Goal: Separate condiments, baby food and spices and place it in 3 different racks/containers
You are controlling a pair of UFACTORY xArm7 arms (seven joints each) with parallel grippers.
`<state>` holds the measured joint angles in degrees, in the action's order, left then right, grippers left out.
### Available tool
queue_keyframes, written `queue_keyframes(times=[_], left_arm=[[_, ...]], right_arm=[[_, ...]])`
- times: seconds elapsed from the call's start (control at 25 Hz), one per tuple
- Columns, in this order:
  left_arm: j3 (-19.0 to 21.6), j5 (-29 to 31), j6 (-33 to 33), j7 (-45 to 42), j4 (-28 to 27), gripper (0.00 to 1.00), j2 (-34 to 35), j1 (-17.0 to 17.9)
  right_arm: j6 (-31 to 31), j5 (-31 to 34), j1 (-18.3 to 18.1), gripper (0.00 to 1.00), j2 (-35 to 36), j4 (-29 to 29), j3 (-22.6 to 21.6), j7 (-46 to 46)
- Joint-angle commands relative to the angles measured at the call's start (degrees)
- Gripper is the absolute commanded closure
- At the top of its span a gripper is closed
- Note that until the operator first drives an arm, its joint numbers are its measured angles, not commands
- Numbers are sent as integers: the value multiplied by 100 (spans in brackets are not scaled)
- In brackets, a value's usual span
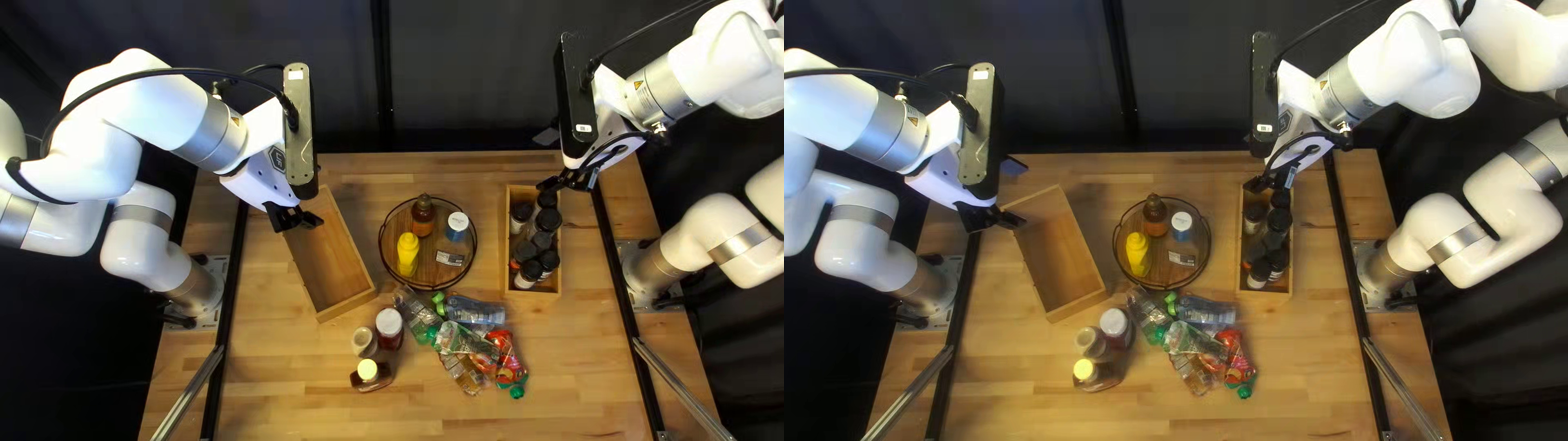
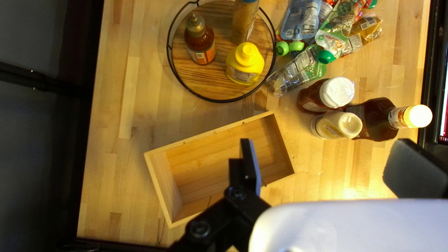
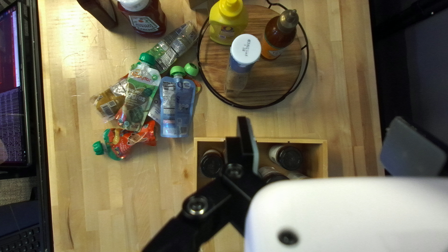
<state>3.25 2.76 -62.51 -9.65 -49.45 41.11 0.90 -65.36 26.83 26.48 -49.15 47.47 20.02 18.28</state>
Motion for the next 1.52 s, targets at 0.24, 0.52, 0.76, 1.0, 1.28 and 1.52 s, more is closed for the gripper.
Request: queue_keyframes(times=[0.24,0.52,0.76,1.0,1.28,1.52], left_arm=[[262,-778,-2,193,-588,0,-1654,621],[1023,-636,-635,-933,-1748,0,-2937,947],[1529,141,-1328,-2982,-3010,0,-4256,1273],[1585,404,-1455,-3803,-2941,0,-4450,1407],[1530,410,-812,-3953,-2049,0,-4195,1354],[1511,377,-425,-3980,-1709,0,-4175,1336]], right_arm=[[0,0,0,0,0,0,0,0],[0,0,0,0,0,0,0,0],[0,0,0,0,0,0,0,0],[0,0,0,0,0,0,0,0],[0,0,0,0,0,0,0,0],[0,0,0,0,0,0,0,0]])
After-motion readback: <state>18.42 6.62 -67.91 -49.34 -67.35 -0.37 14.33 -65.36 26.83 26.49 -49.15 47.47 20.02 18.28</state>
